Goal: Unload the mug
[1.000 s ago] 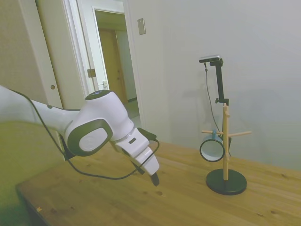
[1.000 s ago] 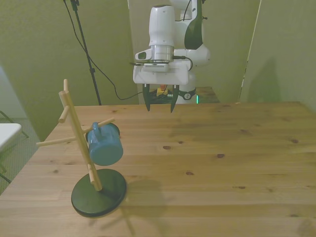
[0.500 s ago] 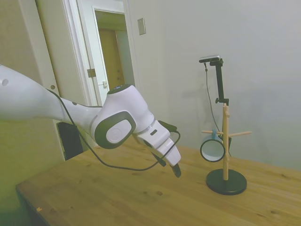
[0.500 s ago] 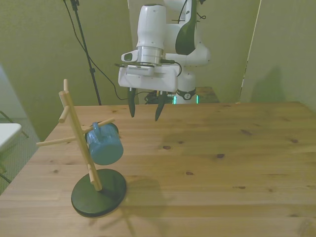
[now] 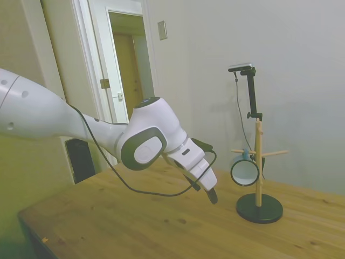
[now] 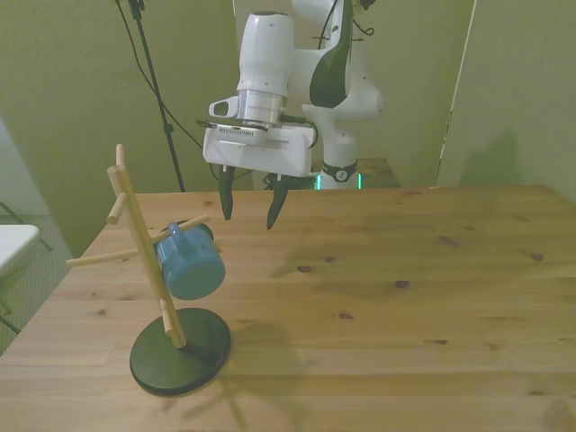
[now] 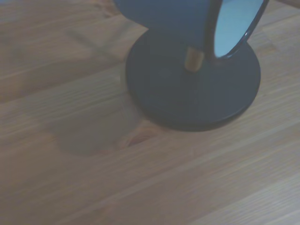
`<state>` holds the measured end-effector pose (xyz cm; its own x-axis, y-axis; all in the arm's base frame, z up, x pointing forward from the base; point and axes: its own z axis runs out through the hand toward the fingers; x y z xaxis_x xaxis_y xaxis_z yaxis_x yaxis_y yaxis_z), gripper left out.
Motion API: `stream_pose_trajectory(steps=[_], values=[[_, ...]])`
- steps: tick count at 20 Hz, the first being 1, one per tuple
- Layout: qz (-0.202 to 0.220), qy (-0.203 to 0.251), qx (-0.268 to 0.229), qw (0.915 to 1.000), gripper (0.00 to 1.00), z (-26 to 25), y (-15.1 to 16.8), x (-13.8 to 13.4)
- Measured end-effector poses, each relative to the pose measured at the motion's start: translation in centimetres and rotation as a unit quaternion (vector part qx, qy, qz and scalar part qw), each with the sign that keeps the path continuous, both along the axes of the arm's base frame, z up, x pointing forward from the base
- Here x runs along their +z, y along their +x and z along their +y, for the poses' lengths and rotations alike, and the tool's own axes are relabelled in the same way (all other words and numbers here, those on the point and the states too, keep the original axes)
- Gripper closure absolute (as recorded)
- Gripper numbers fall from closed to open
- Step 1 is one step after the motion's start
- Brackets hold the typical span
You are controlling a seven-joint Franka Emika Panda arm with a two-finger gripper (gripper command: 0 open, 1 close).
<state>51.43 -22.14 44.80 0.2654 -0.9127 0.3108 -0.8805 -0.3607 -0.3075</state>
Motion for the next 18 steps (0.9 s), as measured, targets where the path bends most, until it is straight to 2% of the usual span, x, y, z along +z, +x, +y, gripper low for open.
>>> stream_pose_trajectory(steps=[3, 9, 15, 18], values=[[-0.009, -0.006, 0.000, 0.9999, 0.00, -0.6, 0.2, -0.3], [-0.059, -0.035, 0.012, 0.9976, 0.00, -3.1, 0.4, 0.0], [-0.102, -0.047, 0.051, 0.9924, 0.00, -2.0, 2.3, -0.3], [-0.142, -0.053, 0.060, 0.9866, 0.00, -1.4, 3.0, 0.2]])
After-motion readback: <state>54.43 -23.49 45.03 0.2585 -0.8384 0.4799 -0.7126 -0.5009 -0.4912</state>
